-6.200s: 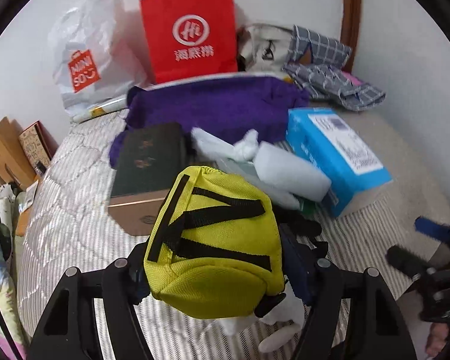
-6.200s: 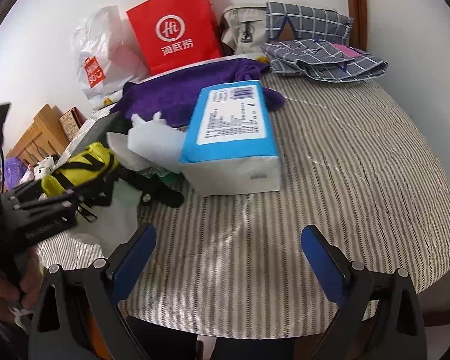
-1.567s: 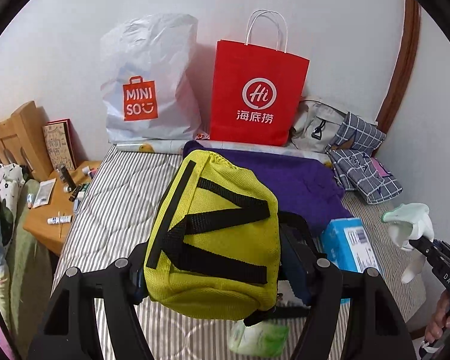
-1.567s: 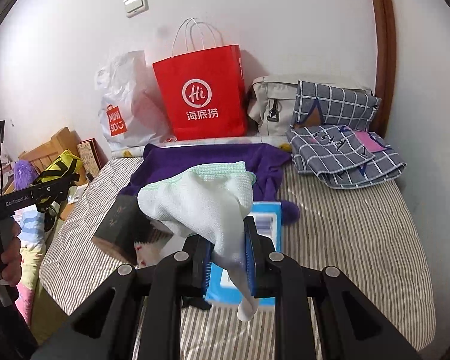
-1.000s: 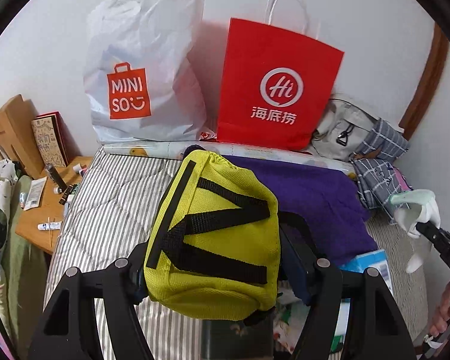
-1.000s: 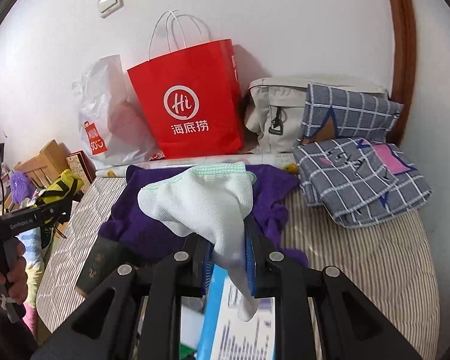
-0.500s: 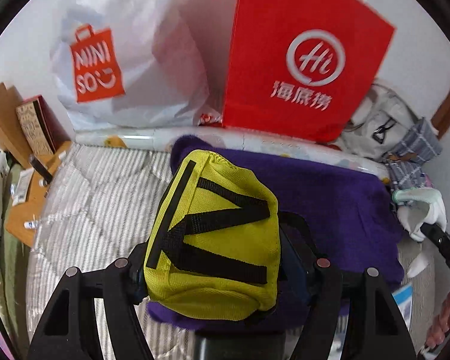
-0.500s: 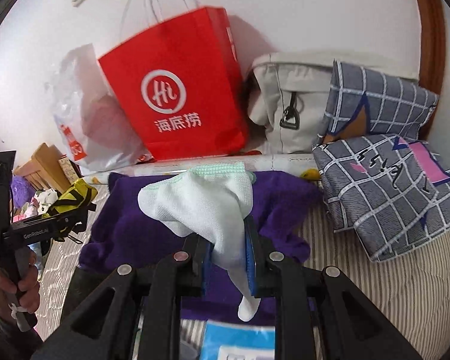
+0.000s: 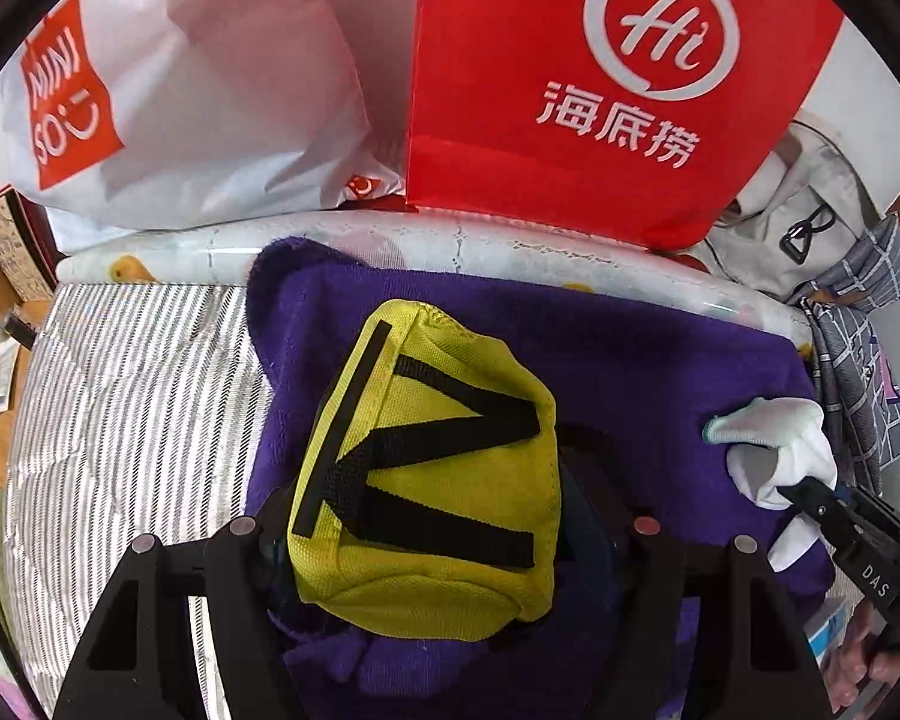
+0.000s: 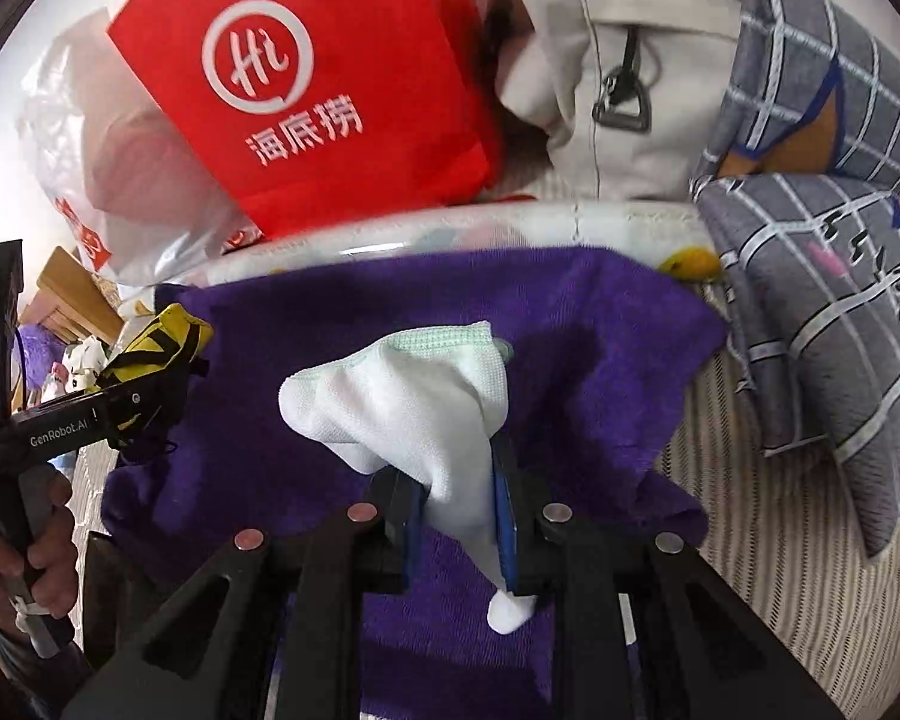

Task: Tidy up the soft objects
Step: 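Lower the pouch and glove onto the purple towel and open both grippers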

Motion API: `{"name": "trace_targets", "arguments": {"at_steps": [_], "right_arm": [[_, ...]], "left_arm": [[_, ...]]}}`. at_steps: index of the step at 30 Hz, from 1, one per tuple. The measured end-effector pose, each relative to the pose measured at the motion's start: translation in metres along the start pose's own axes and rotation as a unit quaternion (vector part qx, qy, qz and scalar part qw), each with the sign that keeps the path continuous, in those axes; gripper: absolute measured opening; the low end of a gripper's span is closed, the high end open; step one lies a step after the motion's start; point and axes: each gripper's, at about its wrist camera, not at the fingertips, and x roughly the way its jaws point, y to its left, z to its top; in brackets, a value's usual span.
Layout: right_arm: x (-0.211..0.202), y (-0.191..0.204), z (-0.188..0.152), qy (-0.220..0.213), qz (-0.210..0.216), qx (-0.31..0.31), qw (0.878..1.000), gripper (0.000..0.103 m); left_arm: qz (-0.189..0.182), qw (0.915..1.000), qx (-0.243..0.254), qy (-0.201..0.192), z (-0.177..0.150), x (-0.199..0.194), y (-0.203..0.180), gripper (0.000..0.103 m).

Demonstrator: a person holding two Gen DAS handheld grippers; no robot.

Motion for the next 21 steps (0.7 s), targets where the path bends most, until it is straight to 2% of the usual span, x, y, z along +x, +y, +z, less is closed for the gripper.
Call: {"name": "trace_targets", "arguments": {"at_steps": [5, 6, 7, 8, 9, 10, 12, 17, 21], "right_arm": [[0.005, -0.003, -0.001, 0.006, -0.004, 0.005, 1.0, 0.027], [0.004, -0.003, -0.002, 0.005, -0.004, 0.004, 1.0, 0.033], [0.004, -0.003, -0.002, 0.005, -0.005, 0.002, 1.0, 0.044], [0.004, -0.003, -0.002, 0.004, -0.008, -0.001, 1.0, 0.051], [0.003, -0.002, -0.002, 0.002, -0.012, -0.005, 1.0, 0.063], [0.001, 0.0, -0.002, -0.003, -0.016, -0.01, 1.0, 0.072], [-0.002, 0.004, 0.0, -0.015, -0.024, -0.014, 0.999, 0.08], [-0.024, 0.008, -0.006, -0.041, -0.029, -0.015, 0.999, 0.08], [-0.052, 0.017, -0.025, -0.066, -0.021, -0.011, 0.998, 0.08]], "left_arm": [[0.002, 0.9999, 0.01, 0.007, 0.003, 0.007, -0.001, 0.071], [-0.001, 0.9999, 0.011, 0.011, 0.003, 0.008, -0.001, 0.074], [0.0, 0.9999, 0.008, 0.014, 0.004, 0.009, 0.0, 0.077], [0.003, 0.9998, 0.0, 0.017, 0.005, 0.011, 0.001, 0.084], [-0.004, 0.9999, -0.007, 0.014, 0.005, 0.011, 0.003, 0.089], [-0.014, 0.9998, -0.011, 0.013, 0.005, 0.01, 0.004, 0.091], [-0.039, 0.999, -0.02, 0.012, 0.004, 0.006, 0.007, 0.091], [-0.038, 0.9993, -0.009, -0.001, -0.003, -0.011, 0.006, 0.091], [-0.037, 0.9992, 0.0, -0.019, -0.011, -0.03, 0.006, 0.091]]}}
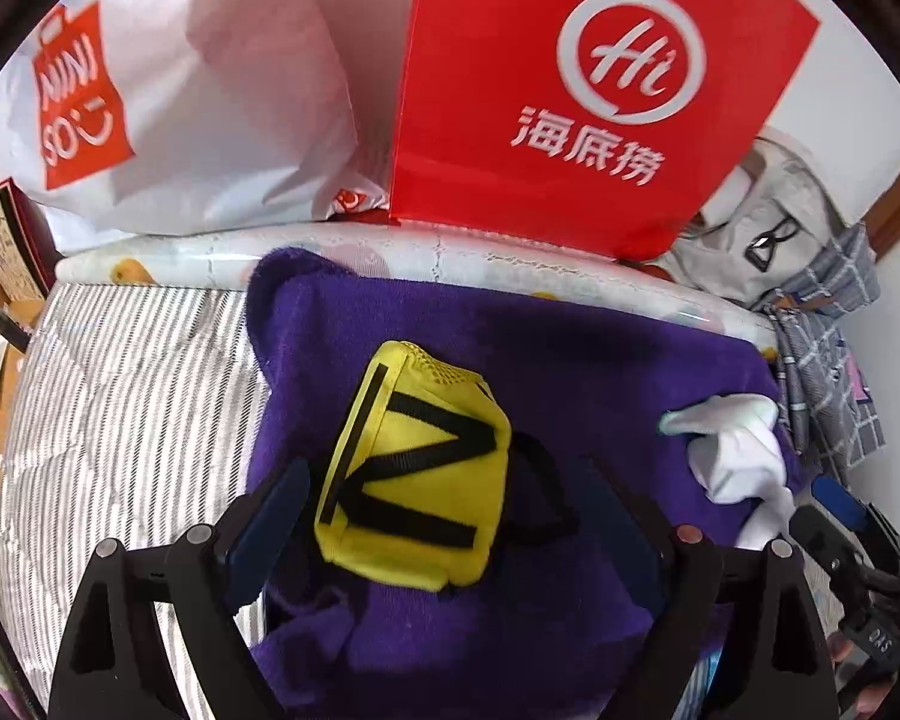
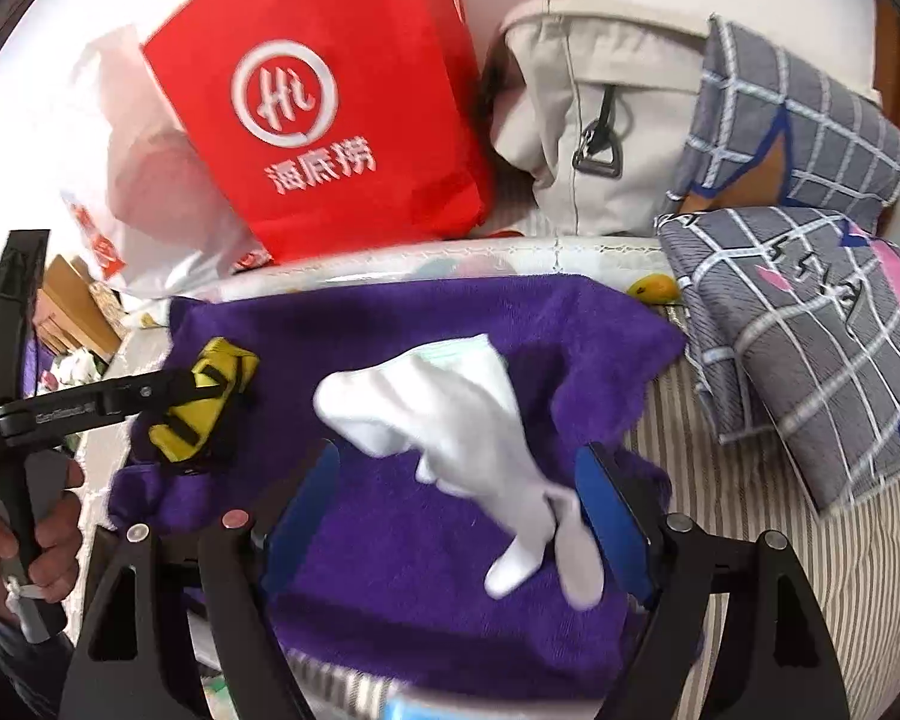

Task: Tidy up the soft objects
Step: 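Lower the pouch and glove onto the purple towel and open both grippers, then grasp the white plastic bag with the right gripper while the left gripper withdraws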

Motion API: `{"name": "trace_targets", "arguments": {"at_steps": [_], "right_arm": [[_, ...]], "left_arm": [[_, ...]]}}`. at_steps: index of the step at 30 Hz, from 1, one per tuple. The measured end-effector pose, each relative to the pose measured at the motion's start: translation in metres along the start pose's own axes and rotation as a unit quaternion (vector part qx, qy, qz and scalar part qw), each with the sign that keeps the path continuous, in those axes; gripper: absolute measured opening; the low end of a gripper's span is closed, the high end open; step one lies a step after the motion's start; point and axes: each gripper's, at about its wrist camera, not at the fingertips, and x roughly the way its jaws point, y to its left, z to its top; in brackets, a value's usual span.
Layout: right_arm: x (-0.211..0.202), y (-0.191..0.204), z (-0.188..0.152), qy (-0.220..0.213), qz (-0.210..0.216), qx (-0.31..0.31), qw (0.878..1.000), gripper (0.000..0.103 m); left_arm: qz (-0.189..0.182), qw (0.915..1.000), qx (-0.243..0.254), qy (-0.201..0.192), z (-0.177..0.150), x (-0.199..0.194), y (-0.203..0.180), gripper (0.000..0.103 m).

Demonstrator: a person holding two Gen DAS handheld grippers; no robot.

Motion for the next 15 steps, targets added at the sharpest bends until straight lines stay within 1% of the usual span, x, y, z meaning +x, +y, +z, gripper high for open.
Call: {"name": "trace_targets", "arguments": {"at_steps": [5, 6, 7, 9, 11, 15], "right_arm": [[-0.032, 0.016, -0.026, -0.012, 0.012, -0.025, 1.0, 0.08], [-0.038, 0.02, -0.033, -0.017, 0.01, -0.03, 0.999, 0.077], [-0.042, 0.023, -0.039, -0.017, 0.011, -0.033, 0.999, 0.07], [-0.047, 0.031, -0.052, -0.005, 0.019, -0.043, 0.999, 0.063], [-0.046, 0.042, -0.064, 0.006, 0.023, -0.055, 0.998, 0.062], [-0.04, 0.071, -0.085, 0.038, 0.037, -0.093, 0.994, 0.054]], "left_arm": [[-0.012, 0.9997, 0.002, -0.024, -0.016, -0.029, 0.004, 0.091], [-0.011, 0.9996, 0.002, -0.025, -0.018, -0.032, 0.004, 0.091], [-0.011, 0.9996, 0.003, -0.026, -0.022, -0.037, 0.006, 0.091], [-0.01, 0.9994, 0.004, -0.032, -0.031, -0.047, 0.011, 0.091], [-0.007, 0.9993, 0.003, -0.037, -0.04, -0.056, 0.016, 0.091], [-0.003, 0.9991, 0.002, -0.043, -0.054, -0.071, 0.024, 0.091]]}}
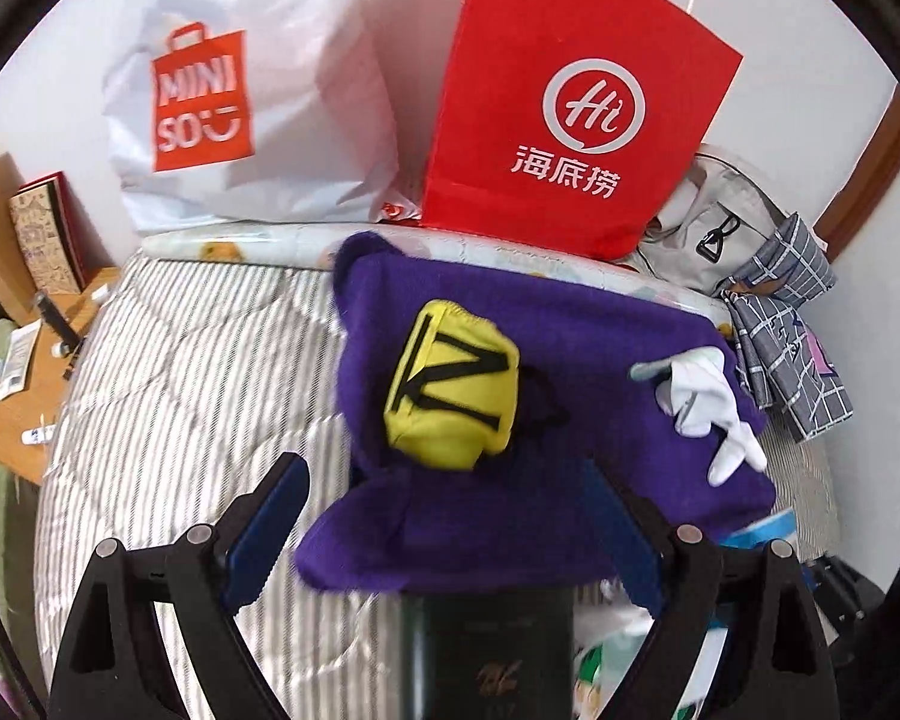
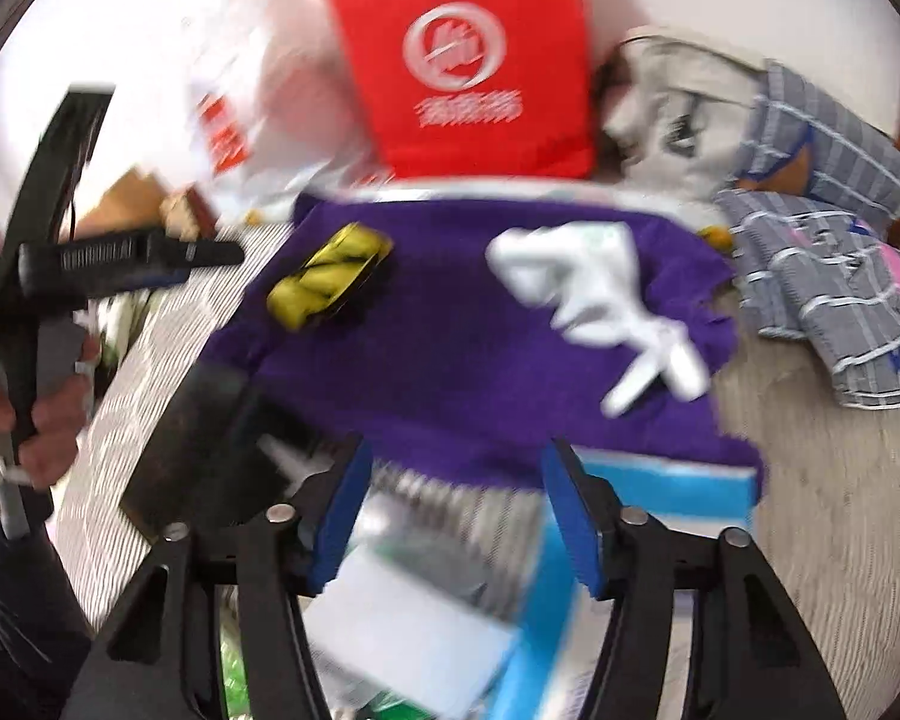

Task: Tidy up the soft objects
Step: 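Grasp the white plastic bag with the right gripper while the left gripper withdraws, then reach the left gripper to the green wet-wipes packet and grasp it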

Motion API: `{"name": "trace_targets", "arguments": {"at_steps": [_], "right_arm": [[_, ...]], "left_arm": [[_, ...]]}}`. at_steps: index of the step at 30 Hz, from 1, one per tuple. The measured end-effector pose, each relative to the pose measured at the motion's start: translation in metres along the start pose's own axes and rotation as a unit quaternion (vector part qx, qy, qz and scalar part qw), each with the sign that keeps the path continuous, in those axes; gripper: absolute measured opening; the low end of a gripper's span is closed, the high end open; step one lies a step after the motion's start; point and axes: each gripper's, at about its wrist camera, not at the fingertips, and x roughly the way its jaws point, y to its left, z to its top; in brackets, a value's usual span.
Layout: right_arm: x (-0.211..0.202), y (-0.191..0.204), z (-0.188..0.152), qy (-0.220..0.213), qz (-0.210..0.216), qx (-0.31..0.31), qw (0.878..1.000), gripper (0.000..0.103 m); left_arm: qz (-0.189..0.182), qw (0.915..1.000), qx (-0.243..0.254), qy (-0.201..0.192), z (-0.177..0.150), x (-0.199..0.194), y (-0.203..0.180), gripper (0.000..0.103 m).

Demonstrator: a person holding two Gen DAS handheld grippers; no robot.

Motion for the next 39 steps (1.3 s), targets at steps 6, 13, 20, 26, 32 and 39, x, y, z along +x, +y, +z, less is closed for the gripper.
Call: {"name": "trace_targets", "arguments": {"at_steps": [6, 13, 20, 26, 32, 39], "right_arm": [[0.028, 0.027, -0.009, 0.057, -0.003, -0.02, 0.998, 0.052], [0.058, 0.038, -0.007, 0.099, -0.037, -0.045, 0.993, 0.041], [0.039, 0.04, -0.001, 0.053, -0.011, -0.03, 0.998, 0.021], [-0.004, 0.043, -0.002, -0.009, -0.011, -0.005, 1.0, 0.022], [-0.036, 0.039, -0.019, -0.041, -0.005, 0.017, 0.999, 0.022], [-0.065, 0.035, -0.066, -0.058, -0.005, 0.03, 0.998, 0.022]], "left_arm": [[0.02, 0.9996, 0.003, -0.017, -0.023, -0.023, 0.017, 0.091], [0.039, 0.999, 0.0, -0.019, -0.049, -0.031, 0.036, 0.091], [0.036, 0.9991, -0.013, -0.021, -0.063, -0.042, 0.052, 0.091], [0.027, 0.9992, -0.015, -0.025, -0.075, -0.058, 0.052, 0.091], [0.024, 0.9994, -0.001, -0.026, -0.102, -0.075, 0.044, 0.091], [0.016, 0.9995, 0.018, -0.02, -0.145, -0.085, 0.027, 0.091]]}}
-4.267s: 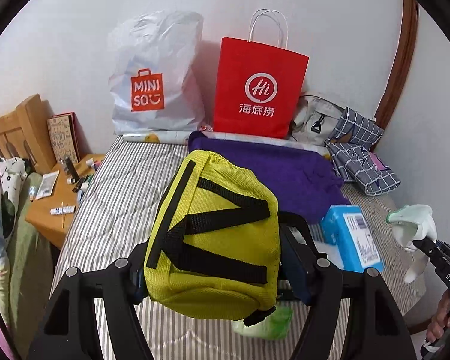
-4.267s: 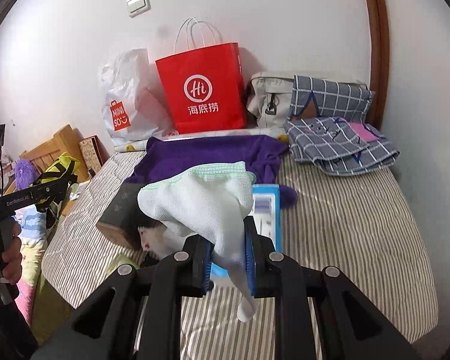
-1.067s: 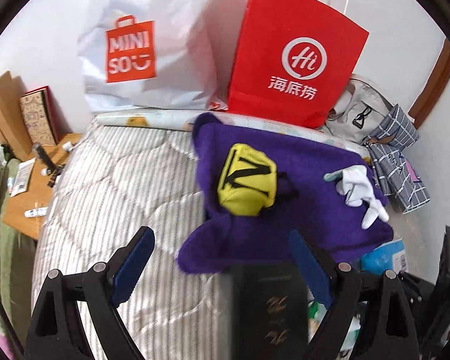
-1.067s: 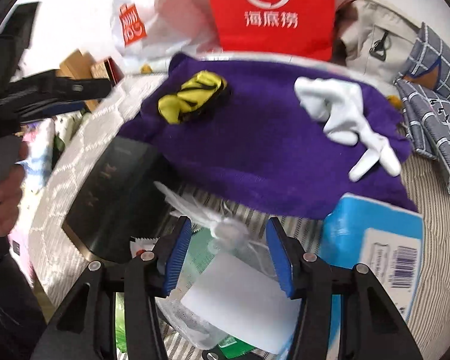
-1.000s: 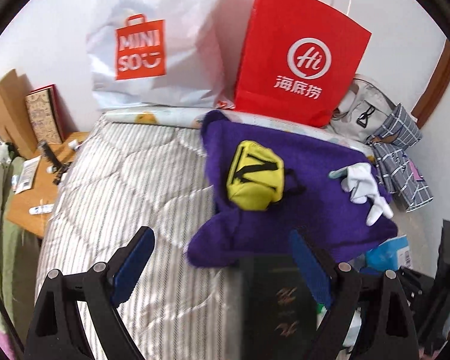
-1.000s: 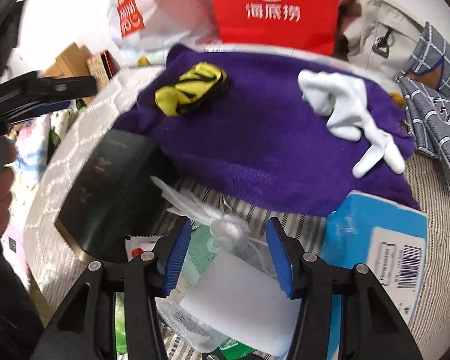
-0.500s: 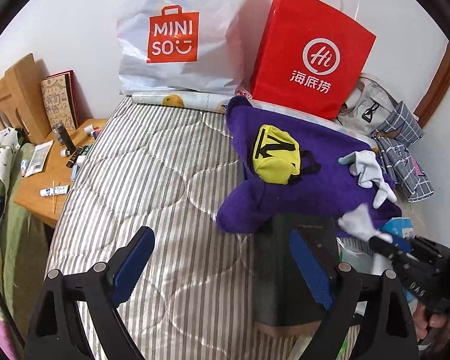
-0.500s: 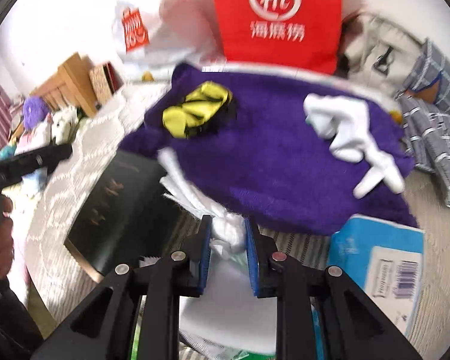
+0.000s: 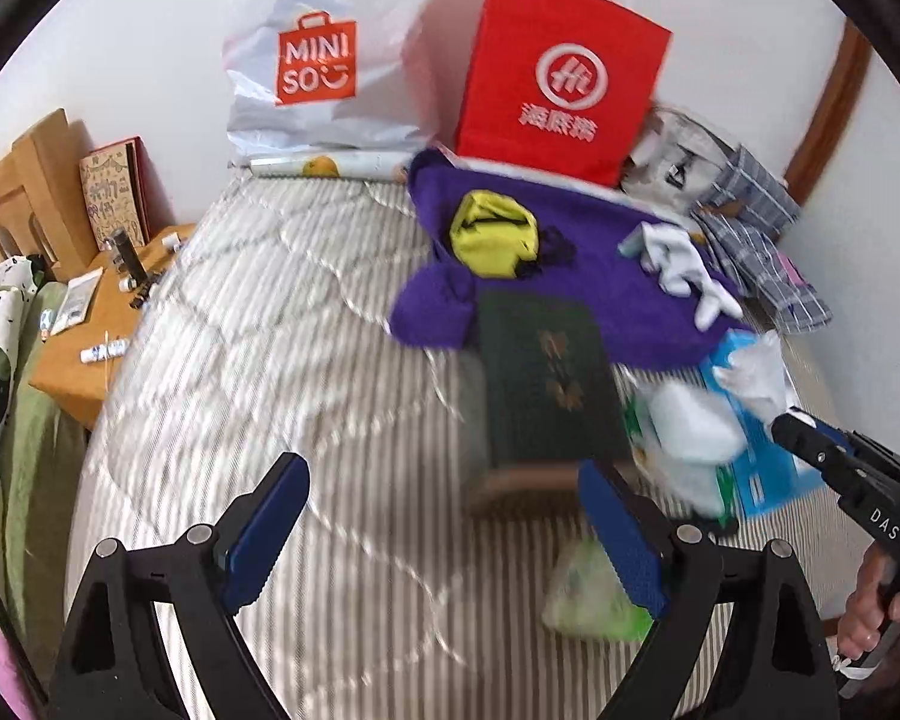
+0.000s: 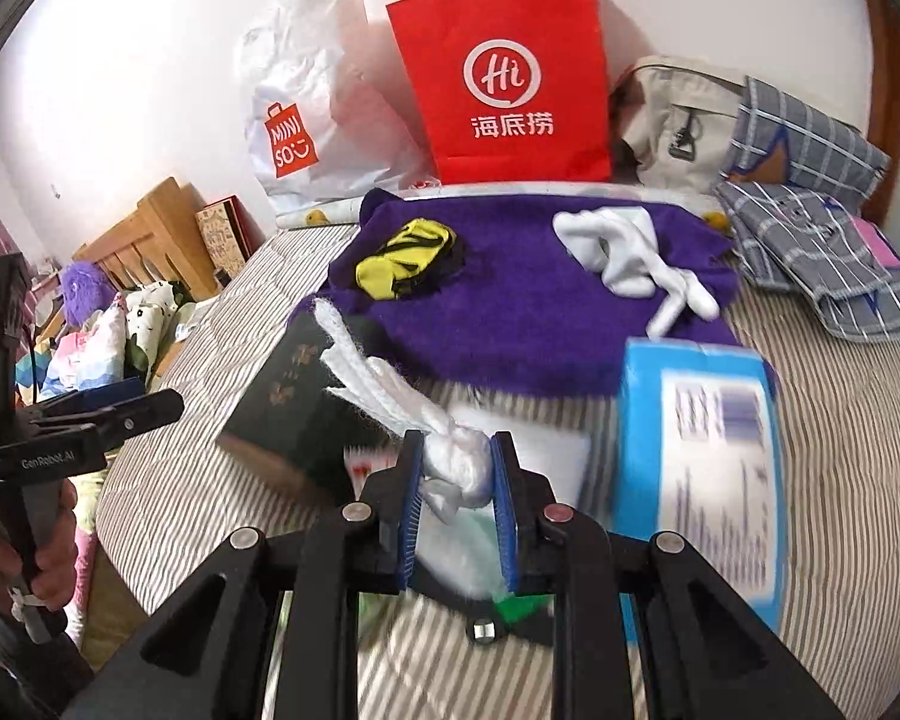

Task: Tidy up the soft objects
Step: 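Reach the left gripper to the green wet-wipes packet and grasp it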

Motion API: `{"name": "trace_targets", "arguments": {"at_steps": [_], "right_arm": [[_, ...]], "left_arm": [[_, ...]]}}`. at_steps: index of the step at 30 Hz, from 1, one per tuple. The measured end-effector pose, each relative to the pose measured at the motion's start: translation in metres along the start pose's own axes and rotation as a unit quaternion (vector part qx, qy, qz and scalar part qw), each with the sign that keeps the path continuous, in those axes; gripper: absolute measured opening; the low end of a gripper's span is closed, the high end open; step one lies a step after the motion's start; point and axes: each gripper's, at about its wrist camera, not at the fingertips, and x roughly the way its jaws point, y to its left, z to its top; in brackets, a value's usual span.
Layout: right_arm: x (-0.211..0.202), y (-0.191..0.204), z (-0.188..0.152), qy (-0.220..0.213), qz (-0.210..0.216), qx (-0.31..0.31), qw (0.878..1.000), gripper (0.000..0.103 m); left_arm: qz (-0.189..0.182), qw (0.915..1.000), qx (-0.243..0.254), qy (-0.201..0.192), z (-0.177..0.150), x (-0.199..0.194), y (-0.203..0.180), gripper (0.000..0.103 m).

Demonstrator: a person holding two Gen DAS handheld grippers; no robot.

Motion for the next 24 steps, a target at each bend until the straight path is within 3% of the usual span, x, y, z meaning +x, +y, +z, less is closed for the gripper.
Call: {"name": "trace_targets", "arguments": {"at_steps": [6, 12, 24], "right_arm": [[-0.02, -0.012, -0.043, -0.001, 0.008, 0.02, 1.0, 0.022], [-0.037, -0.027, -0.081, -0.005, 0.004, 0.037, 0.999, 0.022], [-0.035, -0.064, -0.117, 0.002, -0.045, 0.064, 0.997, 0.022]], "left_arm": [[-0.007, 0.9996, 0.014, 0.023, -0.038, 0.006, -0.021, 0.091], [-0.045, 0.9978, 0.014, 0.046, -0.063, 0.022, -0.039, 0.091], [-0.064, 0.9932, 0.069, 0.069, -0.08, 0.049, -0.068, 0.091]]}}
